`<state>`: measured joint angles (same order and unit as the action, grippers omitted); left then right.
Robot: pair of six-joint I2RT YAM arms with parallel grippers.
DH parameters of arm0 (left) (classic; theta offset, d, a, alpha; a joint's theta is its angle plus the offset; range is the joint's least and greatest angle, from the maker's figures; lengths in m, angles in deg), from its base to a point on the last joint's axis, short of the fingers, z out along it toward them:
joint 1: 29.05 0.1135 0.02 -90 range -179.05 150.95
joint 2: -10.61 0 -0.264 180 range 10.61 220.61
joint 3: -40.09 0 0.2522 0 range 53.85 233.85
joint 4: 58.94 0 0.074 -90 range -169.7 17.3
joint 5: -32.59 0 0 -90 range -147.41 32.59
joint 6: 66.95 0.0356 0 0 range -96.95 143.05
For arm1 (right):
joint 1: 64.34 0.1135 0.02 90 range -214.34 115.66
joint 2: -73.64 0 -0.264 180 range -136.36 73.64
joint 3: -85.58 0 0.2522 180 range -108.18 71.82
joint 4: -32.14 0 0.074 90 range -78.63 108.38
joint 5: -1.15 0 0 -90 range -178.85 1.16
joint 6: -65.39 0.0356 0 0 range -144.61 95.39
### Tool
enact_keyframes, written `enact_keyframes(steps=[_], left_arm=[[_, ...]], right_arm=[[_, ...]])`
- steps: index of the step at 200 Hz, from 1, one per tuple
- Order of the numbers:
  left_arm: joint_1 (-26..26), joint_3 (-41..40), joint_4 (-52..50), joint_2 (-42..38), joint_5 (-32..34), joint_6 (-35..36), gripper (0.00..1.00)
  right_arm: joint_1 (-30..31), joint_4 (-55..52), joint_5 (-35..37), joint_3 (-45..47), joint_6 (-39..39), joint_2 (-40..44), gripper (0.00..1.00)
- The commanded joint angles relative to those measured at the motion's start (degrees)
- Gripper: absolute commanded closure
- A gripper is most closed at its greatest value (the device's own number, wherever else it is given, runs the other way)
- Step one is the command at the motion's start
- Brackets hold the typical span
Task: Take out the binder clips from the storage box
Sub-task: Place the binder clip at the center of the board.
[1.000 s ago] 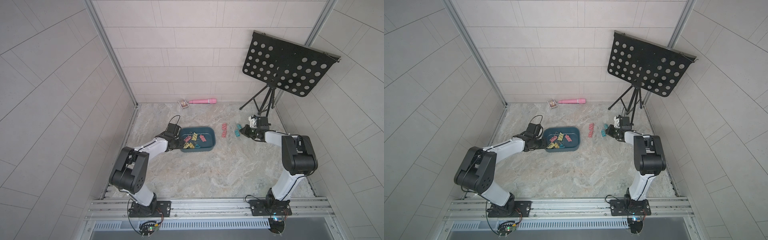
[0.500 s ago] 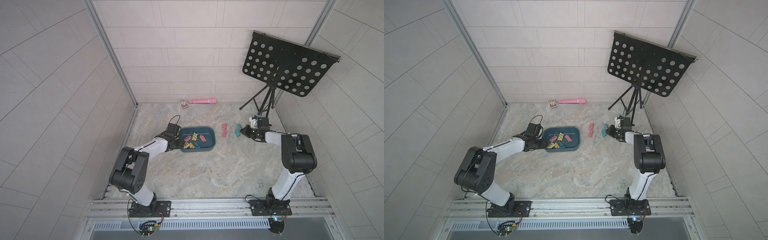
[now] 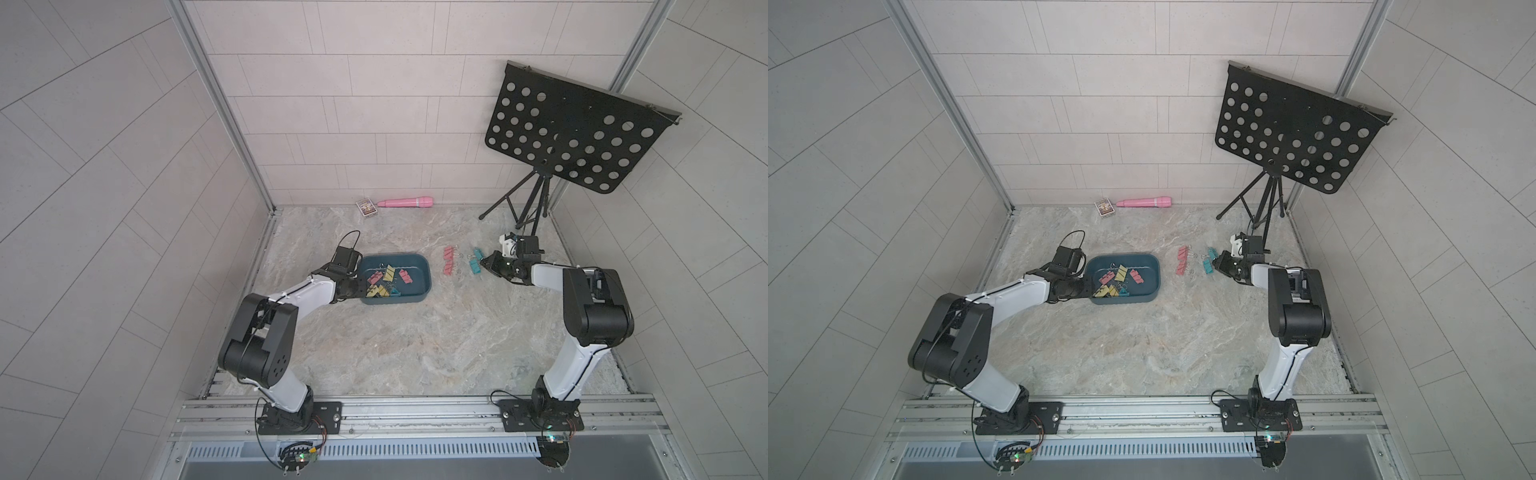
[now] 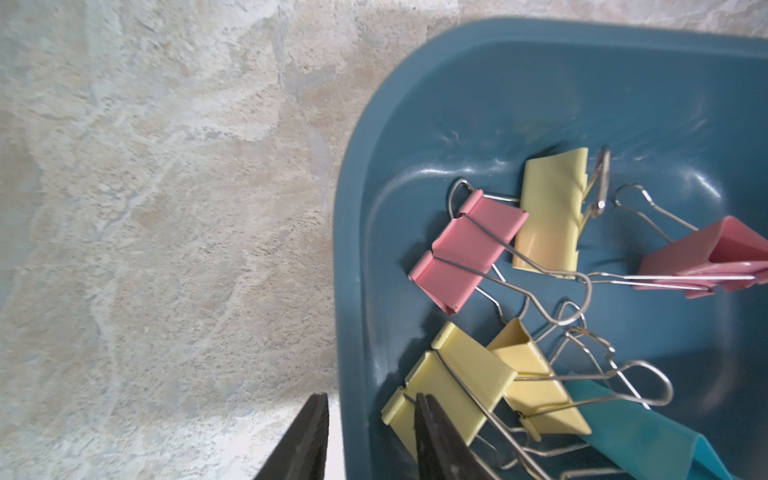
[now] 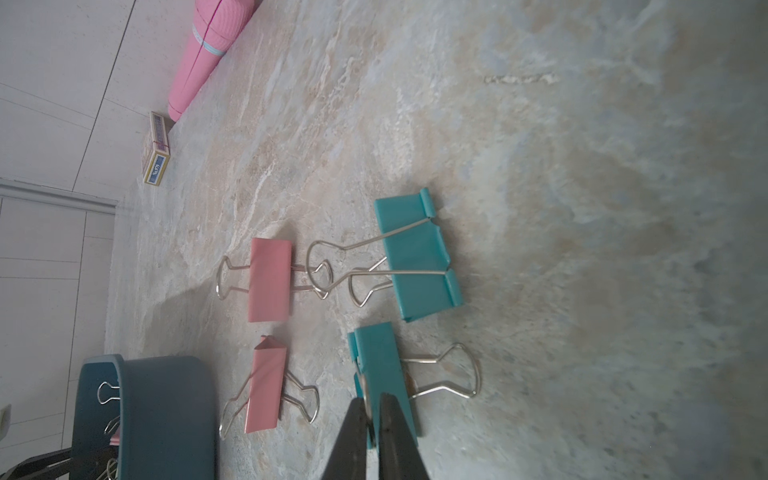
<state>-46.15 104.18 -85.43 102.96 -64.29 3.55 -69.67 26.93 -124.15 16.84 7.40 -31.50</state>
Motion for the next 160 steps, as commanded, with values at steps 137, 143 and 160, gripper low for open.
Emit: enact_keyframes(steps=[137, 143, 160], left_arm=[[0.8, -0.5, -1.9, -1.0, 0.9, 0.7, 0.58], [0.8, -0.5, -1.9, -1.3, 1.0, 0.8, 0.58], [0.8, -0.6, -1.9, -1.4, 1.1, 0.6, 0.58]], right_arm=[[0.1, -9.9, 2.2, -1.6, -3.8, 11.5, 0.64], [0.6, -10.4, 2.2, -1.9, -3.9, 12.2, 0.64], [2.7, -12.3, 2.1, -3.6, -5.4, 13.6, 0.62]])
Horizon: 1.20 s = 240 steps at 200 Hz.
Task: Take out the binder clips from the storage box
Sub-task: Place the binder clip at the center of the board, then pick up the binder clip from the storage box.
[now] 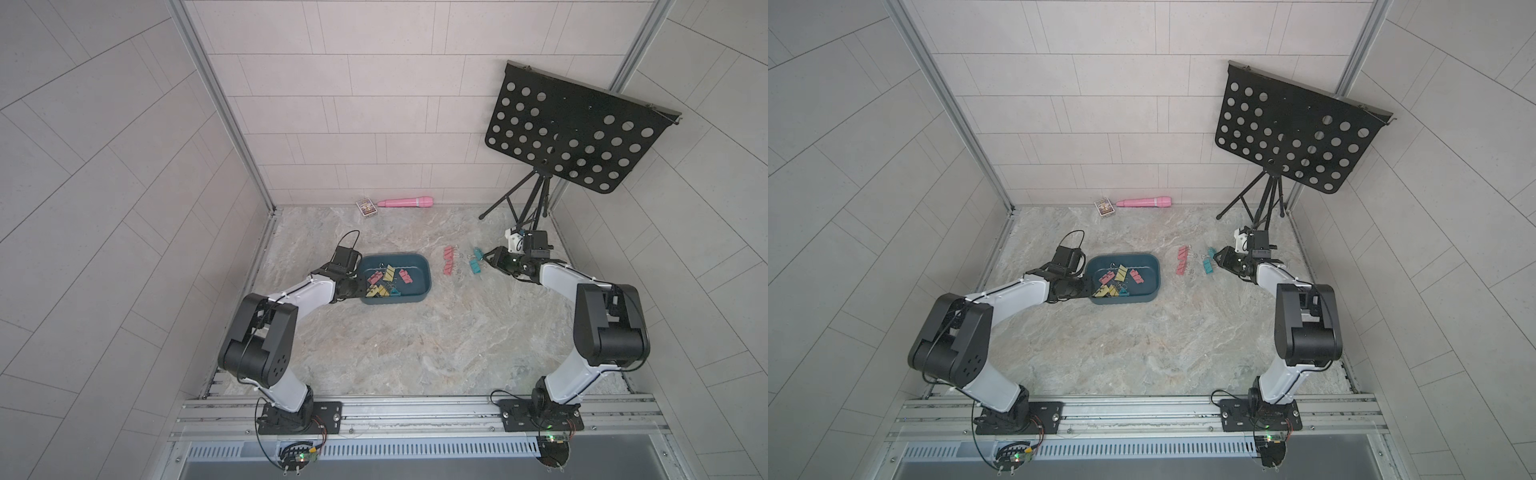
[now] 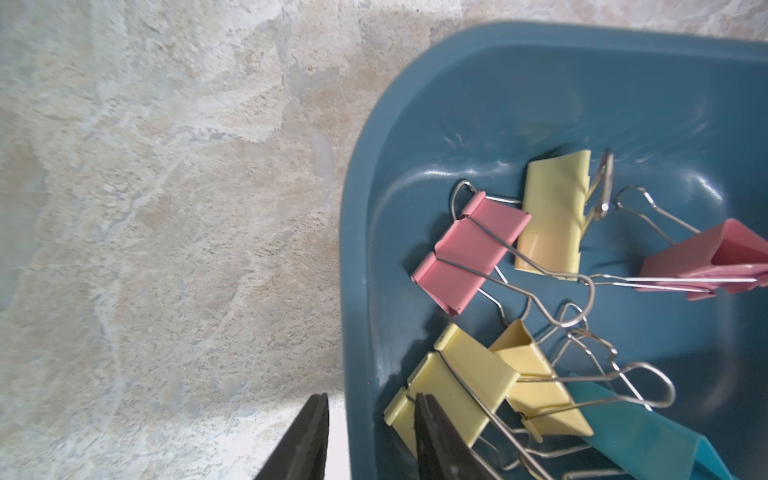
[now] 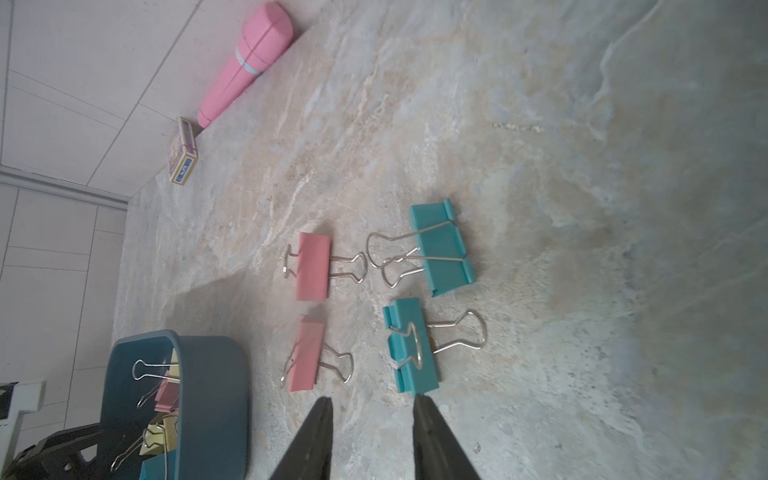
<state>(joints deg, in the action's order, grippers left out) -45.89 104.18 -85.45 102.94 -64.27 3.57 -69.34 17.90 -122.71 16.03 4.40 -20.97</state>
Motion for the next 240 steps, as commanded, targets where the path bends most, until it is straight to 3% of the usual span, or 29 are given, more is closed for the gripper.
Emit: enact_keyframes(steps=[1, 69, 136, 240], left_arm=[[0.6, -0.6, -1.8, -1.4, 1.0, 0.6, 0.58], [0.6, -0.6, -1.6, -1.4, -0.1, 0.2, 0.58], [0.6, -0.6, -1.6, -1.6, -0.2, 0.0, 0.58], [0.6, -0.9, -1.5, -1.7, -0.1, 0.1, 0.58]], right_arm=[[2.6, -3.4, 0.7, -2.9, -2.6, 3.1, 0.62], [19.8, -14.2, 3.0, -15.6, -13.1, -1.5, 0.61], [32.8, -18.7, 3.0, -26.4, -16.5, -11.2, 0.61], [39.3, -23.9, 0.3, -34.4, -19.0, -21.7, 0.61]])
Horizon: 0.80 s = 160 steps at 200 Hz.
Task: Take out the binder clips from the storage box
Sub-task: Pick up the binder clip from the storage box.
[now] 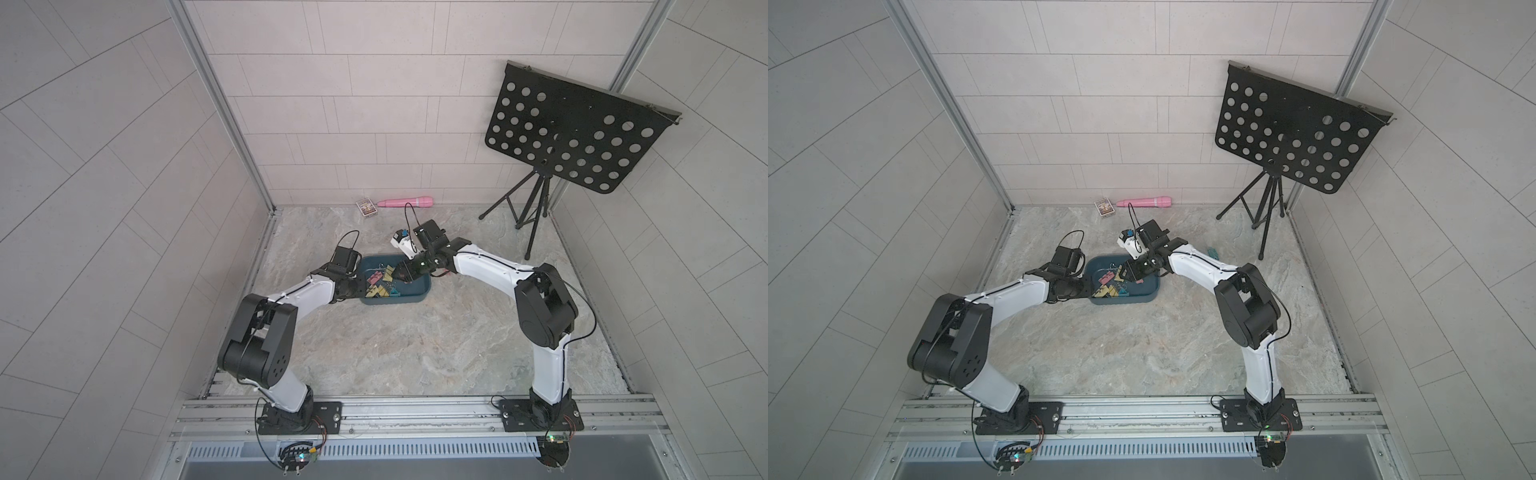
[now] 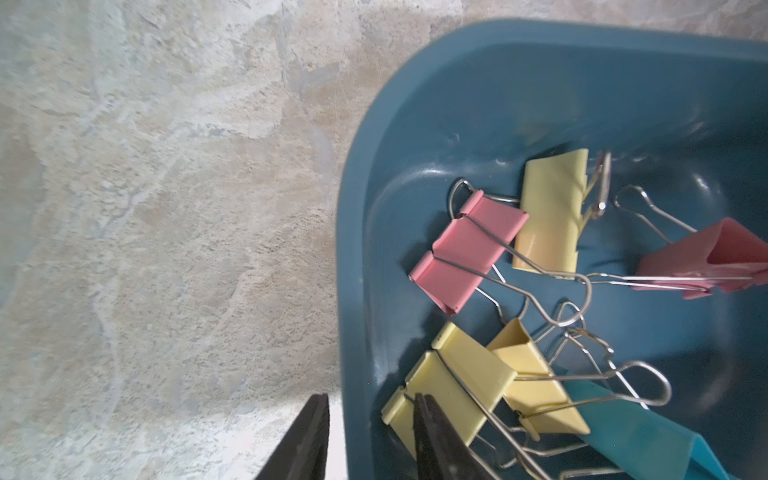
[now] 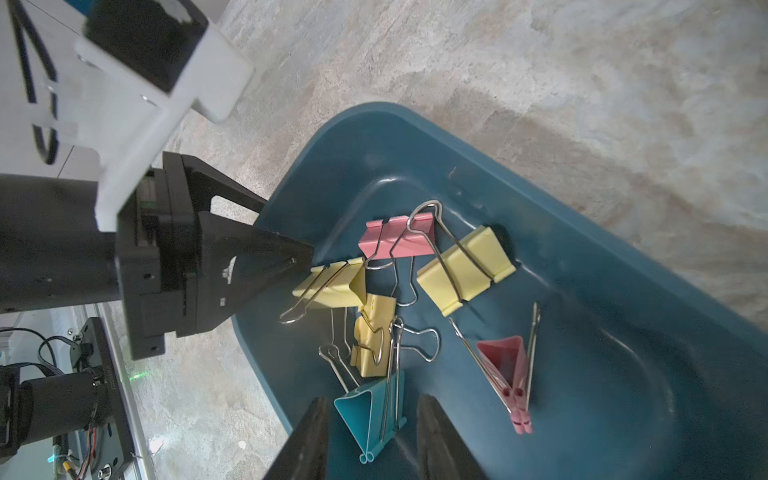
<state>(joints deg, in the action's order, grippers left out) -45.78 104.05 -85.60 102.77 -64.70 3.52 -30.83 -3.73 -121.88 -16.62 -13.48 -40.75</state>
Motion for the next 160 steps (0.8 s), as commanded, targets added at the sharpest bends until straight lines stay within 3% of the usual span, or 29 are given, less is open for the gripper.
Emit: enact_keyframes(steps=[1, 160], left_arm=[[0.5, -0.8, -1.3, -1.6, 0.3, 0.1, 0.58], [0.5, -0.9, -1.5, -1.7, 0.6, 0.1, 0.58]], right_arm=[[0.8, -2.2, -0.6, -1.8, -1.1, -2.1, 0.61], [1.6, -2.2, -2.1, -6.0, 0.1, -9.1, 0.68]])
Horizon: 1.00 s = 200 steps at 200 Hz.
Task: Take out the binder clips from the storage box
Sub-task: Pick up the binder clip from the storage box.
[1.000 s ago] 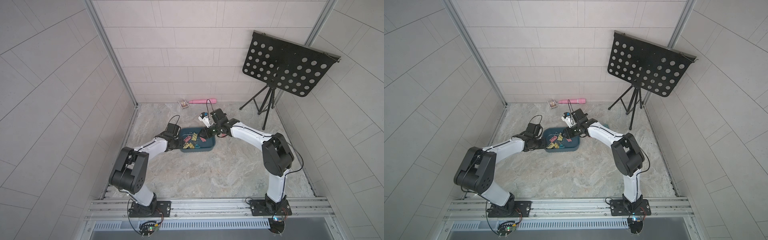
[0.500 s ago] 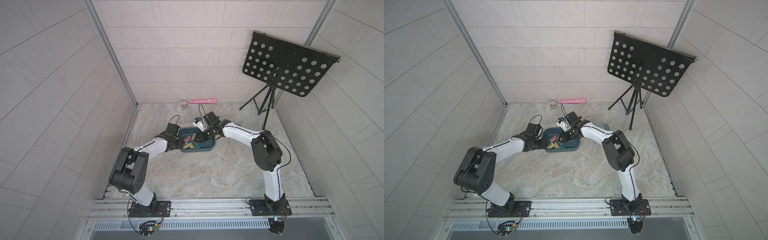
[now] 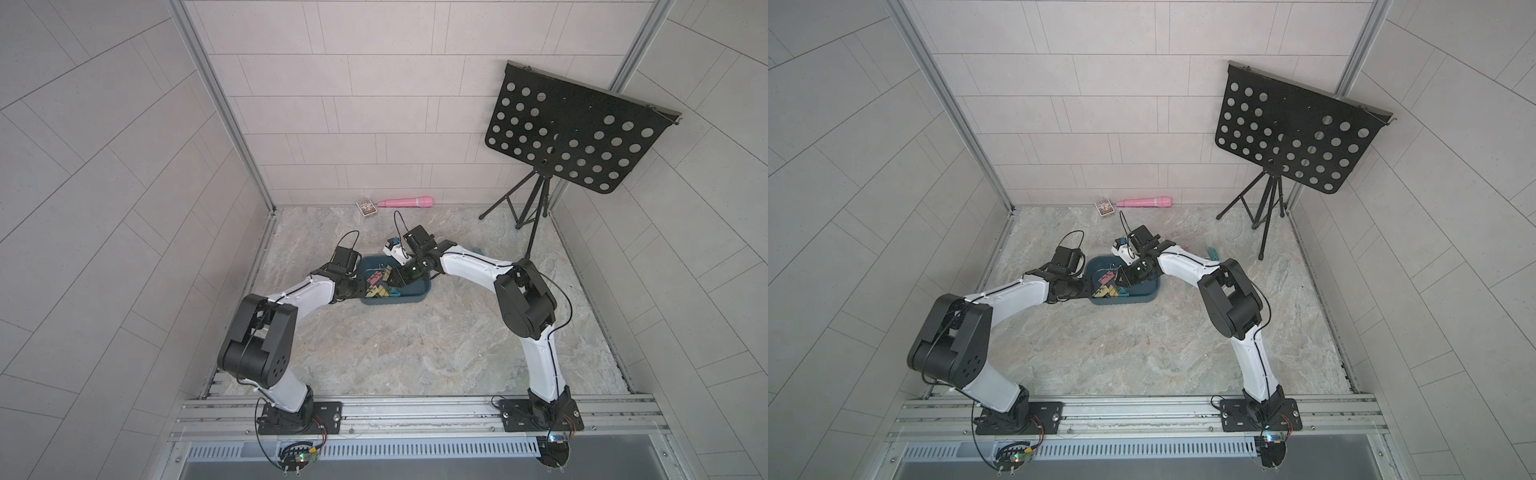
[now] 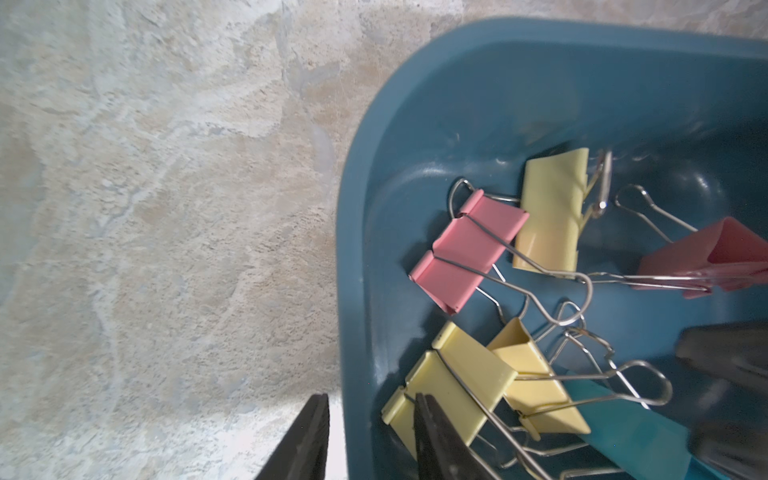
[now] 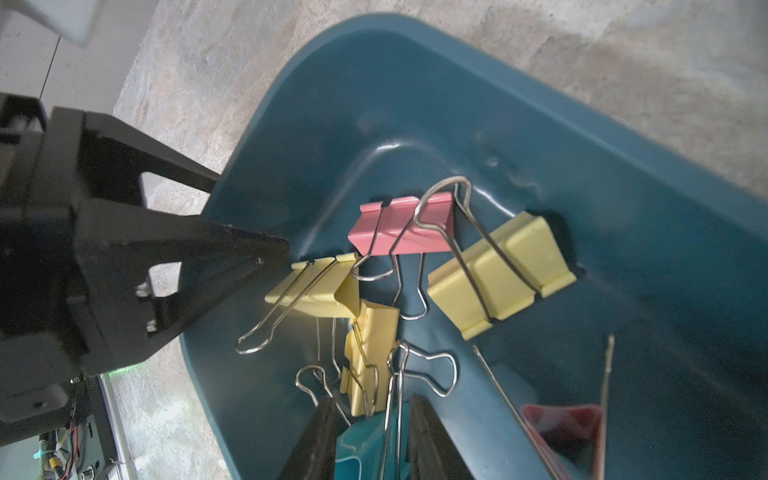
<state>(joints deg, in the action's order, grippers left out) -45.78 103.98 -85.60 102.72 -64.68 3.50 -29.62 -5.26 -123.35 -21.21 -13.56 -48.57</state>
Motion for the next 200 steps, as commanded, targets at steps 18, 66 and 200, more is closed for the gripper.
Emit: enact_keyframes(steps=[18, 66, 200], left_arm=[[0.5, -0.8, -1.5, -1.8, 0.7, 0.1, 0.58], [0.6, -0.9, -1.5, -1.6, 0.7, 0.2, 0.58], [0.6, -0.9, -1.6, -1.9, 1.0, 0.3, 0.58]], right_arm=[[0.5, -0.7, -0.8, -1.8, 0.3, -1.8, 0.69], [0.4, -0.9, -1.2, -2.6, 0.5, -2.5, 0.81], [-2.2, -1.6, -1.1, -1.2, 0.4, 0.6, 0.98]])
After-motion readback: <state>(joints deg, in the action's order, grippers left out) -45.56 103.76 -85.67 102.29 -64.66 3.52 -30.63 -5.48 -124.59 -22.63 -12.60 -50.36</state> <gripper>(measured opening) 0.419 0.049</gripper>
